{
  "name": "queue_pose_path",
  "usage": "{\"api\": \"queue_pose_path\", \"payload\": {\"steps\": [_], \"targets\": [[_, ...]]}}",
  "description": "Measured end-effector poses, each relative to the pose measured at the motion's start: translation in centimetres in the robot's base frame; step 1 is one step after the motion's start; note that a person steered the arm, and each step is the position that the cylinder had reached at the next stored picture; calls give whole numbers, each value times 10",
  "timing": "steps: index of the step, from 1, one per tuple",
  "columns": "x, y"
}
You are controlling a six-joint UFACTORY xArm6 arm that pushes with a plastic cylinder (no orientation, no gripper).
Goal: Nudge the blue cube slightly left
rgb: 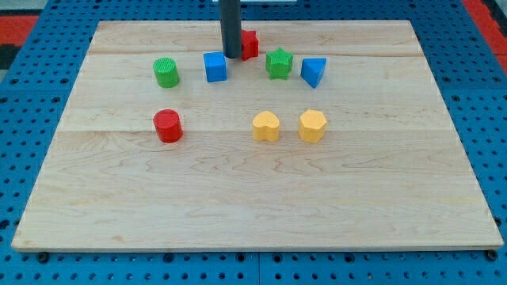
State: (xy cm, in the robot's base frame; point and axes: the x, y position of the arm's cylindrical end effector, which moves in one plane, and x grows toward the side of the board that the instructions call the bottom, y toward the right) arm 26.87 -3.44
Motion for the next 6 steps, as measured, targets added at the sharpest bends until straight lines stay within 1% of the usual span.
{"api": "queue_pose_path", "payload": {"steps": [1,2,3,4,5,6], "targets": [[-12,23],[-23,31],[-25,31],[-16,14],[11,1],[48,1]]}}
